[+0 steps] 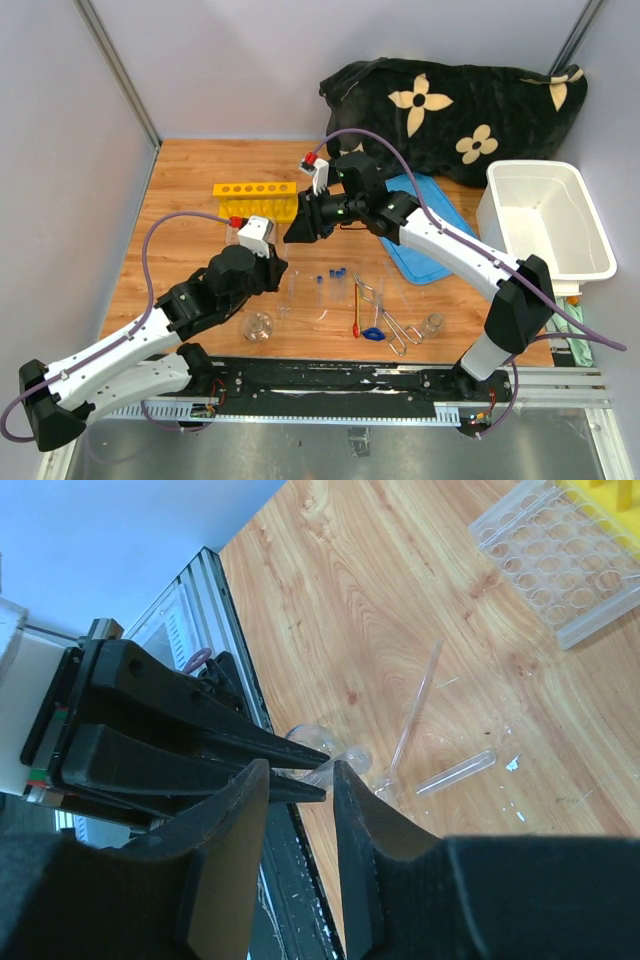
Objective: Organize the chemistry lab equipment
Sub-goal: Pick up the test tube at the center of the board.
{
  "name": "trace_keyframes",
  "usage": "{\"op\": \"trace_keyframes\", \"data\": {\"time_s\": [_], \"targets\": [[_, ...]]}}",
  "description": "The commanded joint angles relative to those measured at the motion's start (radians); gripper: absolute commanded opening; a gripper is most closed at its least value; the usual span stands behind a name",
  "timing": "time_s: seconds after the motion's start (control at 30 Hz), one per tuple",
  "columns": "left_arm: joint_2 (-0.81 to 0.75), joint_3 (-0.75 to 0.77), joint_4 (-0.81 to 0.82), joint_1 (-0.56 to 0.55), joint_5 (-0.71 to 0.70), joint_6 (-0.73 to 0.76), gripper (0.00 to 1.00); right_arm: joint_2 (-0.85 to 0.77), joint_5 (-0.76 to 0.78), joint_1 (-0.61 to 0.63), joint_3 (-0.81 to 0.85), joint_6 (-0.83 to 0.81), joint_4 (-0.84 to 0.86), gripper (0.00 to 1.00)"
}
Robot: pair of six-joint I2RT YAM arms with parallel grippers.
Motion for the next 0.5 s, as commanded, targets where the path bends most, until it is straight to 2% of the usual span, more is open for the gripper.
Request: {"op": "trace_keyframes", "data": {"time_s": [0.0, 0.47], "targets": [[-0.017, 0.039, 0.034, -0.021, -0.05, 0.009, 0.02, 0.005, 0.023, 0.016, -0.008, -0.003, 0.011, 0.33], [-0.024, 0.045, 0.036, -0.05, -0.067, 0.001, 0.01, 0.032, 0.041, 0.016, -0.005, -0.014, 0.013, 0.32]]}}
